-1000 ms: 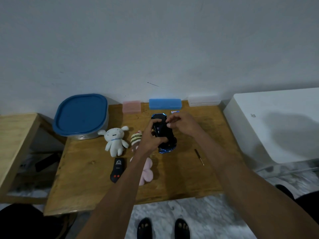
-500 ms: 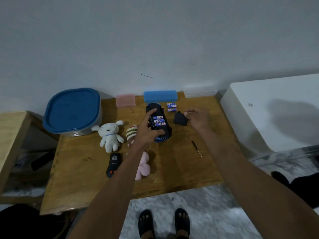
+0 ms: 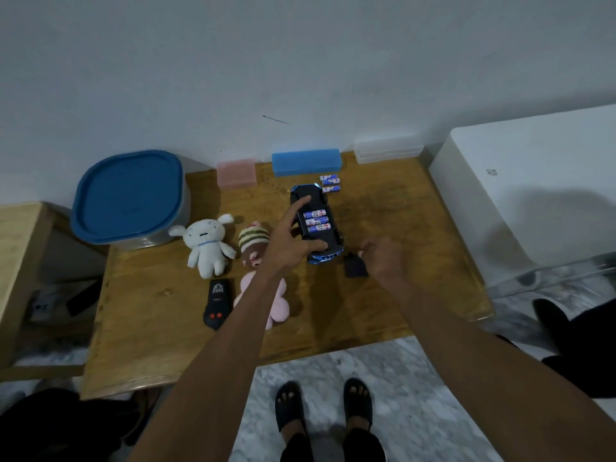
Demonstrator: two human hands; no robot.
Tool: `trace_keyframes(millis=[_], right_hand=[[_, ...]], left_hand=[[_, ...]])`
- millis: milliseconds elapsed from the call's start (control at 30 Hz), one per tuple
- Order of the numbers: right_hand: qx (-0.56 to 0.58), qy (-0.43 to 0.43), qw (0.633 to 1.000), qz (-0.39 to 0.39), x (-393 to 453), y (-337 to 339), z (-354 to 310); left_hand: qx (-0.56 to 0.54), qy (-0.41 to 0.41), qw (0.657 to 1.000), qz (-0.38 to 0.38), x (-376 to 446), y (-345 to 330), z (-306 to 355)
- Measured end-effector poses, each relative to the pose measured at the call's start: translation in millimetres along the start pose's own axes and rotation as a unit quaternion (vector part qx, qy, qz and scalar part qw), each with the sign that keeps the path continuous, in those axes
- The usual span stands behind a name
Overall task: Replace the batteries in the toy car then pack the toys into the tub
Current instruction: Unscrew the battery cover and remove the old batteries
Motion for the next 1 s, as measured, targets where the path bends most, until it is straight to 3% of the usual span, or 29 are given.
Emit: trace_keyframes(millis=[167,333,467,600,800,1000], right_hand=[[-0.016,-0.001,1.000,0.016,-3,1,-1],[0.157,0.055,0.983,0.081,-4,37,-54],[0.231,0.082,0.969,0.033,-1,46,-103],[0.145,0.115,0.982,0.025,-2,47,-128],[0.071,0.073,0.992,0.075,-7,49,-136],[0.110,-0.002,0.992,0.064,-5,40,-132]], left_hand=[[0.010,-0.002,1.000,-0.008,-1,-4,-3],[-0.007,-0.005,1.000,0.002,-1,-4,2],[-0.009,-0.020,1.000,0.007,1,-5,14],[-0.013,-0.030,0.999,0.007,4,-6,22],[0.005,-0.043,0.999,-0.003,2,-7,25],[-0.008,-0.048,0.999,0.010,-3,-11,25]])
Point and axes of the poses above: each hand's wrist, its own x-axis towards the middle knuckle, its own y-axis out of the back of the hand, z = x × y, the point moved 9 cm from there along x, towards the middle knuckle, and after that the axes turned 4 degrees about z, right-handed, at the moved point
